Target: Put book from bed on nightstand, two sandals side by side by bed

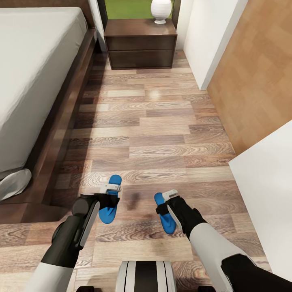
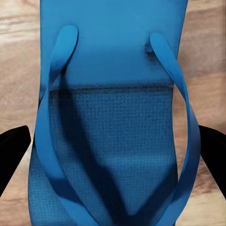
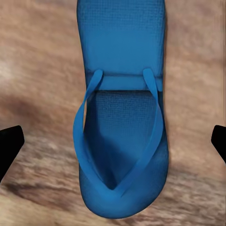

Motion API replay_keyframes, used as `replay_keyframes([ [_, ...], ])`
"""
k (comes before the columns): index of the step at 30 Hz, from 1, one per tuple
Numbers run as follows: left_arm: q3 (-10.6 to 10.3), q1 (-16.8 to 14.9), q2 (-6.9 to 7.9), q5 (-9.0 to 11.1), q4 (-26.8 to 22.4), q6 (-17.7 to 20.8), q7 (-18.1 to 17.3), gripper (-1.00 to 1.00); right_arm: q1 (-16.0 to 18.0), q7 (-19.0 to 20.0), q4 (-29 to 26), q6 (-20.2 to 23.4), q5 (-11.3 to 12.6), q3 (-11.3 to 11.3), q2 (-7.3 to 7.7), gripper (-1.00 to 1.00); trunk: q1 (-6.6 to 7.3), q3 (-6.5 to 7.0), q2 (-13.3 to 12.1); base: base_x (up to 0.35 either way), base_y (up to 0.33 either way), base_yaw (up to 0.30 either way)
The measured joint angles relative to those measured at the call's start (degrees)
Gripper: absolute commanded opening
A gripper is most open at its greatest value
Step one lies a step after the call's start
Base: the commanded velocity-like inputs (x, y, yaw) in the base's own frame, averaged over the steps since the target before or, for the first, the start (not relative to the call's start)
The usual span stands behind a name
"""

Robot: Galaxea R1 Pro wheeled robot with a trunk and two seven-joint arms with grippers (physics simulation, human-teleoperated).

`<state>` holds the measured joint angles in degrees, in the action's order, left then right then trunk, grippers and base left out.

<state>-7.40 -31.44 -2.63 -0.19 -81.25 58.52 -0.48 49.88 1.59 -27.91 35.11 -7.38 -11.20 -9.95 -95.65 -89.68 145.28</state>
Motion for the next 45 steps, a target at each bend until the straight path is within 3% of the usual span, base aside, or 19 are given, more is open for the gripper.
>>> replay_keyframes([
  [9, -0.4, 0.0, 0.0, -0.03, 0.0, -0.05, 0.05, -1.0, 0.94, 0.0, 0.11, 0.03, 0.06, 0.01, 0.01, 1.0, -0.18, -1.55, 0.09, 0.0, 0.0, 0.0],
  [16, -0.48, 0.0, 0.0, -0.03, 0.0, -0.06, 0.06, -1.0, 1.19, 0.0, 0.21, 0.05, 0.08, 0.01, 0.01, 1.0, -0.18, -1.55, 0.09, 0.0, 0.0, 0.0],
  [22, -0.48, 0.0, 0.0, -0.03, 0.0, -0.11, 0.08, -1.0, 1.24, 0.0, 0.49, 0.05, 0.08, 0.23, 0.01, 1.0, -0.34, -2.88, 0.17, 0.0, 0.0, 0.0],
  [33, -0.51, 0.0, 0.0, -0.03, 0.0, -0.12, 0.08, -1.0, 1.33, 0.0, 1.73, -0.02, 0.08, 0.37, 0.01, 1.0, -0.34, -2.88, 0.17, 0.0, 0.0, 0.0],
  [40, -0.5, 0.0, 0.0, -0.03, 0.0, -0.13, 0.08, -1.0, 1.34, 0.0, 2.6, -0.08, 0.08, 0.46, 0.07, 1.0, -0.52, -4.43, 0.27, 0.0, 0.0, 0.0],
  [45, -0.5, 0.0, 0.0, -0.03, 0.0, -0.14, 0.08, -1.0, 1.35, 0.0, 2.79, -0.1, 0.08, 0.47, 0.09, 1.0, -0.52, -4.43, 0.27, 0.0, 0.0, 0.0],
])
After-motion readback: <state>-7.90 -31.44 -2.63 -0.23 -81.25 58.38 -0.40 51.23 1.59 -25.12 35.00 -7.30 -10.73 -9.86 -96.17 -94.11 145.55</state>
